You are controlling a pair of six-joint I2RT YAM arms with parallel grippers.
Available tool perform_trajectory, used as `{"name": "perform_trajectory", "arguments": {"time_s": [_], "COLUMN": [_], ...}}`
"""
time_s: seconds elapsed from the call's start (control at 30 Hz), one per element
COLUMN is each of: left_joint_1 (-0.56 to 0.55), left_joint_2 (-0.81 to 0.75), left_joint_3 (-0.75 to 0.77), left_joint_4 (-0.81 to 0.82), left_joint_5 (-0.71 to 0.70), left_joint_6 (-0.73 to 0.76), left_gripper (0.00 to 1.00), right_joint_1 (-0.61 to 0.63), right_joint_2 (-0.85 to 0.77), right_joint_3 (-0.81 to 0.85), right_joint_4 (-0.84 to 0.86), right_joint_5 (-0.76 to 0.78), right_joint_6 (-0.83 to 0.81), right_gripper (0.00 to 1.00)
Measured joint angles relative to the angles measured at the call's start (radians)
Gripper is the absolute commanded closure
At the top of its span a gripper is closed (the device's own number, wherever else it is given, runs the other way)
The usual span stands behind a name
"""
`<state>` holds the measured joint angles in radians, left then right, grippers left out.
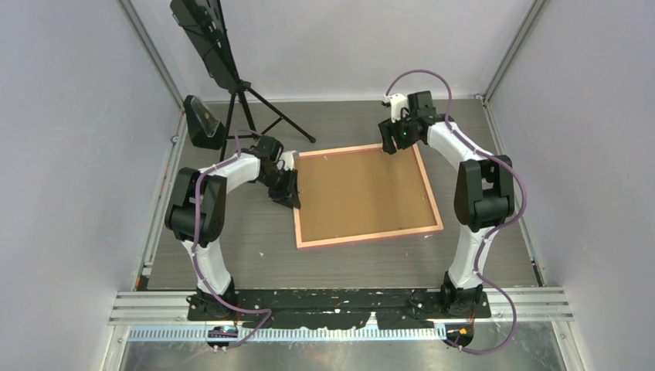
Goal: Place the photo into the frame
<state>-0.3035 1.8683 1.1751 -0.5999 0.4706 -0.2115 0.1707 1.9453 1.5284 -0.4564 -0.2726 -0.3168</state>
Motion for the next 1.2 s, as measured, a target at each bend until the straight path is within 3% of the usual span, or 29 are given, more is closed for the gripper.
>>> {"name": "perform_trajectory", "arguments": {"time_s": [0.67,1.2], "left_joint_1": [-0.002,-0.002], "left_joint_2": [0.016,0.02], "left_joint_3": [0.02,0.025], "left_joint_4": [-0.022,-0.028], "left_joint_5": [0.005,0.005], "left_joint_6": [0.013,0.014], "left_gripper": [1.0,1.0], "right_joint_1": [0.039,0.039], "right_joint_2": [0.3,0.335], "right_joint_3": [0.359,0.384], "right_joint_4": [-0.145,-0.207], "right_joint_5": [0.052,0.055], "right_joint_6": [-0.221,-0.283], "right_gripper": [0.33,0.37]}}
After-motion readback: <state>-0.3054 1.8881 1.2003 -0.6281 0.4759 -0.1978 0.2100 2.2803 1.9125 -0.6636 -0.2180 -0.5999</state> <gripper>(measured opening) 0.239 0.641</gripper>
